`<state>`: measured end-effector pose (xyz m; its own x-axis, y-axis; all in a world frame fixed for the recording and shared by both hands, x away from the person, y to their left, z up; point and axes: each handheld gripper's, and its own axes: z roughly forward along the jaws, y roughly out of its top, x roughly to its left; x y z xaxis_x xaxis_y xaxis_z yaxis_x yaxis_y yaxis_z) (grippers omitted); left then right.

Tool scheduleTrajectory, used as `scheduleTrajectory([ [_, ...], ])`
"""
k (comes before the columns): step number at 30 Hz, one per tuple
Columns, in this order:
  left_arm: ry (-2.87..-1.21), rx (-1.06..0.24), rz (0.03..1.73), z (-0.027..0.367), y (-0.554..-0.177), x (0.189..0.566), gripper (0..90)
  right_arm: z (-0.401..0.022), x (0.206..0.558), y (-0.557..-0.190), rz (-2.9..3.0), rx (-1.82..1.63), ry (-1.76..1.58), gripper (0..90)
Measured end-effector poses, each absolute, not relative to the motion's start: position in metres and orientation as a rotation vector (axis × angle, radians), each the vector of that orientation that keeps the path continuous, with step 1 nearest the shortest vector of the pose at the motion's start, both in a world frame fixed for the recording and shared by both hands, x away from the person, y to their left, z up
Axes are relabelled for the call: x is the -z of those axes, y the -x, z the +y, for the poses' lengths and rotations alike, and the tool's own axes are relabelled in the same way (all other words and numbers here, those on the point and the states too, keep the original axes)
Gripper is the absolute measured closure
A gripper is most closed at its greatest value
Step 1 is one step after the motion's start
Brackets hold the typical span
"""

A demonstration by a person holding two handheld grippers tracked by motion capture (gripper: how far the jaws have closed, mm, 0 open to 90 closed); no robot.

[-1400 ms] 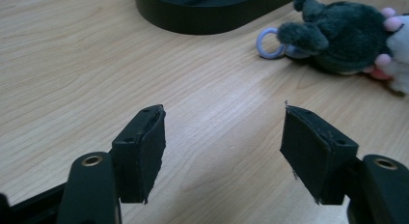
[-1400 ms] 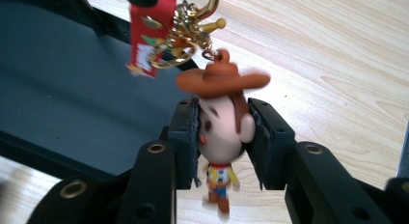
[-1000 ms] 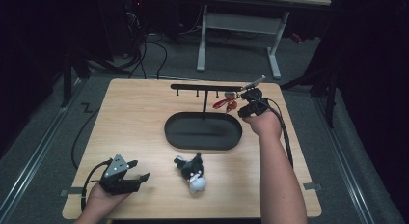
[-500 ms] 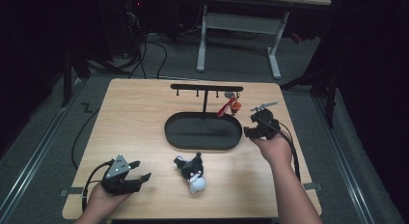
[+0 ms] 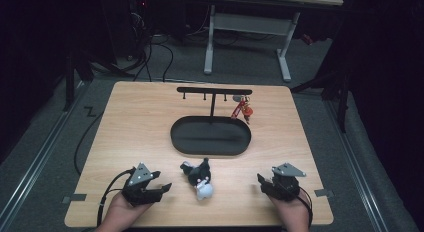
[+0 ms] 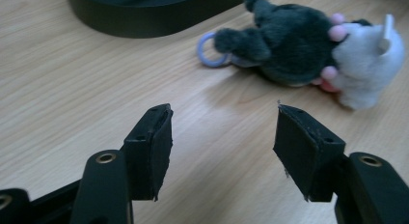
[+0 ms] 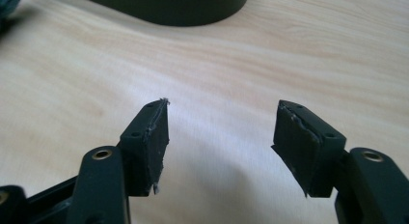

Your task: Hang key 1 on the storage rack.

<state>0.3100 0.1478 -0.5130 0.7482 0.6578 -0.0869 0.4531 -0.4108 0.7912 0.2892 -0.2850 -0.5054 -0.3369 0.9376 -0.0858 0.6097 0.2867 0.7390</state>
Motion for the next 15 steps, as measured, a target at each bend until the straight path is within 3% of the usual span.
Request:
scheduleTrajectory([
  [6,-2.072,-0.300,0.833,0.126,-0.306,0.513,41.5,-0.298,0.504,-0.256,2.001,-0.924,-1.354,39.6],
  [15,-2.165,-0.285,0.780,0.095,-0.309,0.520,67.0,-0.297,0.513,-0.249,2.036,-0.934,-1.379,40.3],
])
